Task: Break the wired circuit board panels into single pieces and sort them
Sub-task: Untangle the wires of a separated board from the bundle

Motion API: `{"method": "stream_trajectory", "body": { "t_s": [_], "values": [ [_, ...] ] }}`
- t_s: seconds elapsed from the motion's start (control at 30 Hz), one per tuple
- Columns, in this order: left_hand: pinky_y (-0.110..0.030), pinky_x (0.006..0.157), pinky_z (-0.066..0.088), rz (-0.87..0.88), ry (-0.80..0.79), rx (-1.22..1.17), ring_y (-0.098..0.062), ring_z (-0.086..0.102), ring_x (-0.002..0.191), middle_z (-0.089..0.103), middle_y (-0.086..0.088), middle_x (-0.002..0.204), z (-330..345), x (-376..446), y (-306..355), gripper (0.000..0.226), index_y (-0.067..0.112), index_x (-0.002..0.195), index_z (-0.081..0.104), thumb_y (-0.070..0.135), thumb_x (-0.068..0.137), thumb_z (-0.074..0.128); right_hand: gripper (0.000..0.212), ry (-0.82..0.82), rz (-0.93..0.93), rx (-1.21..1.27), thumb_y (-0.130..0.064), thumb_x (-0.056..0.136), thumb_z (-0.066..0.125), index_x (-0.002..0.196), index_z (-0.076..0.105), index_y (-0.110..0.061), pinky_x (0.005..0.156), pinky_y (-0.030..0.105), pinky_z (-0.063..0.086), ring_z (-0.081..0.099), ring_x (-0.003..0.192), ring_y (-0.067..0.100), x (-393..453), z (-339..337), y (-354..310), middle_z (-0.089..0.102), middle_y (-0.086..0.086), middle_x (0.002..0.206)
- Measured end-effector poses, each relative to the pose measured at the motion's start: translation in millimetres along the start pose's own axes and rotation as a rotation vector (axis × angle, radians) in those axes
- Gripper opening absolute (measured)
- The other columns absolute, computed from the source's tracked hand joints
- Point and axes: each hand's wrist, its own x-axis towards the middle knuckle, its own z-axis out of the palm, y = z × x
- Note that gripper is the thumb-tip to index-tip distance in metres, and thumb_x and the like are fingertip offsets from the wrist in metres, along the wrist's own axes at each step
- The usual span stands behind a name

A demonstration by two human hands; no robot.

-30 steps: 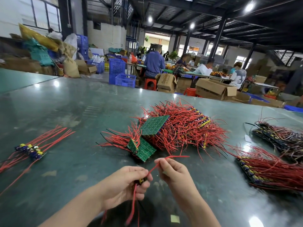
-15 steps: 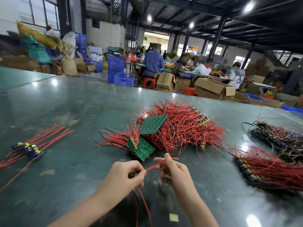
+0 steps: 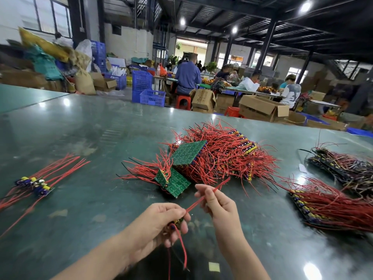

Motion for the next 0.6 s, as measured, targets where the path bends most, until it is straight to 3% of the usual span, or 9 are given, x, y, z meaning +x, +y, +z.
{"method": "stream_trajectory", "body": {
  "t_s": [0.1,0.27,0.37,0.6],
  "values": [
    [-0.018,0.037,0.039,-0.019,-0.05,-0.02,-0.011,0.051,0.043,0.065,-0.012,0.068,1,-1,-1,0.017,0.01,0.075,0.069,0.026,0.075,0.064,0.024,-0.022,0.086,0.109,-0.026,0.086,0.054,0.087,0.078,-0.027,0.064,0.015,0.042,0.053,0.064,0.001,1,-1,1,0.07,-0.006,0.077],
    [-0.022,0.044,0.047,-0.074,-0.116,-0.029,-0.017,0.06,0.051,0.068,-0.015,0.077,2,-2,-6,0.012,0.011,0.078,0.066,0.023,0.078,0.066,0.022,-0.036,0.183,0.357,-0.02,0.074,0.06,0.085,0.078,-0.024,0.061,0.013,0.049,0.059,0.063,0.001,2,-3,2,0.07,-0.003,0.076],
    [-0.024,0.045,0.048,-0.082,-0.132,0.001,-0.019,0.062,0.051,0.068,-0.016,0.074,3,-3,-5,0.013,0.009,0.08,0.063,0.021,0.08,0.065,0.023,-0.064,0.179,0.302,-0.025,0.075,0.059,0.088,0.078,-0.024,0.065,0.016,0.048,0.058,0.066,0.002,2,-5,1,0.07,-0.004,0.078],
    [-0.025,0.042,0.051,0.042,0.051,0.287,-0.023,0.064,0.049,0.07,-0.016,0.069,5,-4,-8,0.01,0.0,0.083,0.056,0.006,0.091,0.06,0.033,-0.043,0.196,0.152,-0.039,0.075,0.059,0.095,0.077,-0.021,0.066,0.024,0.037,0.051,0.069,0.008,9,-16,-3,0.069,-0.003,0.084]
  ]
}}
